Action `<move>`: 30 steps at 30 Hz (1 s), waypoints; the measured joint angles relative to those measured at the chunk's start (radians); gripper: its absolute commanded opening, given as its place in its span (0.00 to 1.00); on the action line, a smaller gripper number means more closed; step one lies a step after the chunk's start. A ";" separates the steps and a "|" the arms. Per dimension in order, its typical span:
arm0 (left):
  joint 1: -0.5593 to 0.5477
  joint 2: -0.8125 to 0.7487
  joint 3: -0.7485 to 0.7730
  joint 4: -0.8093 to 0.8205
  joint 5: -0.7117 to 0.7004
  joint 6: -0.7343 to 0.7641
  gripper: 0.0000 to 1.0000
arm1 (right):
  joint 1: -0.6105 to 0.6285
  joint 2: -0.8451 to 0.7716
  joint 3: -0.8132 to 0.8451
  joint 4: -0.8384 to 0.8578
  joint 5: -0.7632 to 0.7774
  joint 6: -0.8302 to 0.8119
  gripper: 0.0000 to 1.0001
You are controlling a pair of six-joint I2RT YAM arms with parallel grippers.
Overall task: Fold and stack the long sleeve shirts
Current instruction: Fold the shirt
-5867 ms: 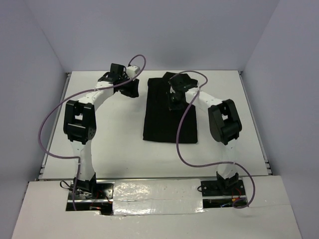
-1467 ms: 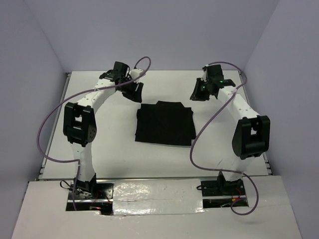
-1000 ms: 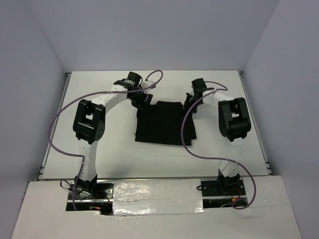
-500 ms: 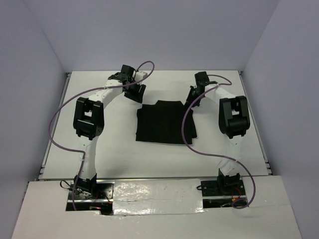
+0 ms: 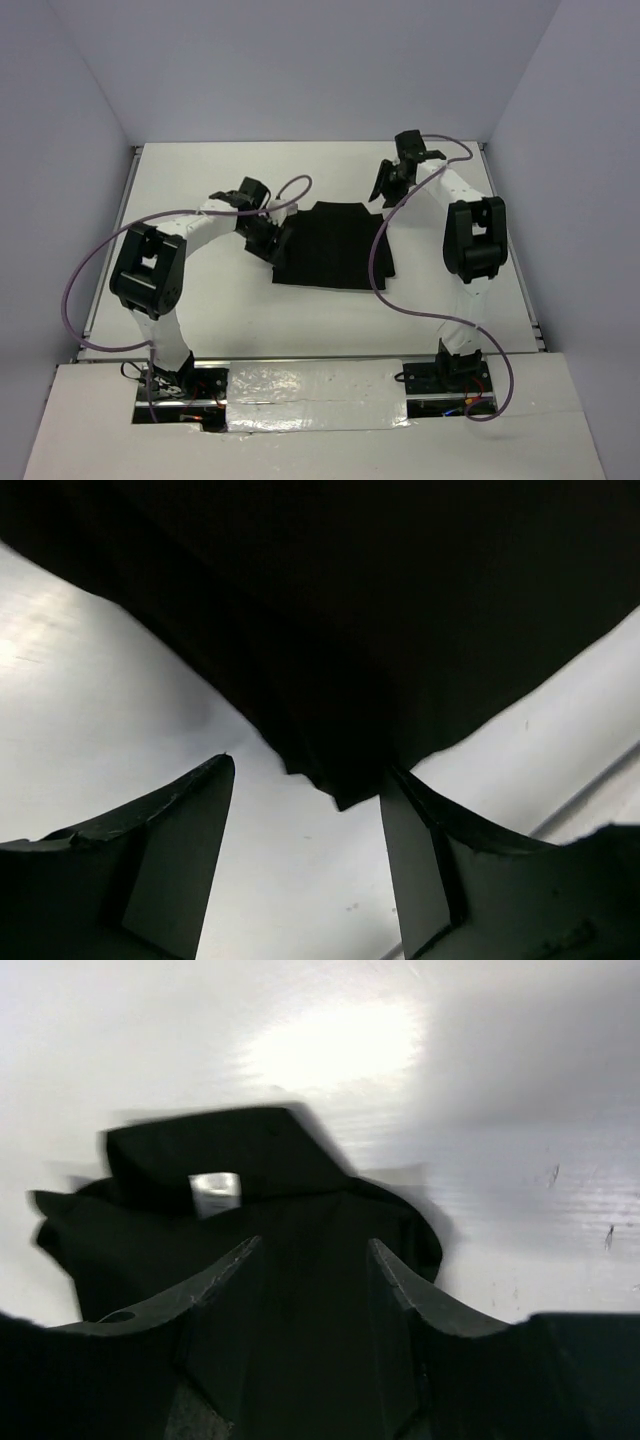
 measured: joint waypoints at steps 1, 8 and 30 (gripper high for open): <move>-0.014 0.002 -0.028 -0.003 0.007 0.000 0.73 | 0.000 0.017 0.000 -0.010 0.003 0.002 0.56; -0.028 0.009 -0.122 0.027 0.030 -0.011 0.49 | -0.008 0.098 -0.052 -0.044 0.011 0.037 0.52; -0.026 0.042 -0.121 -0.019 0.130 0.137 0.55 | -0.078 0.109 -0.130 0.119 -0.121 0.229 0.46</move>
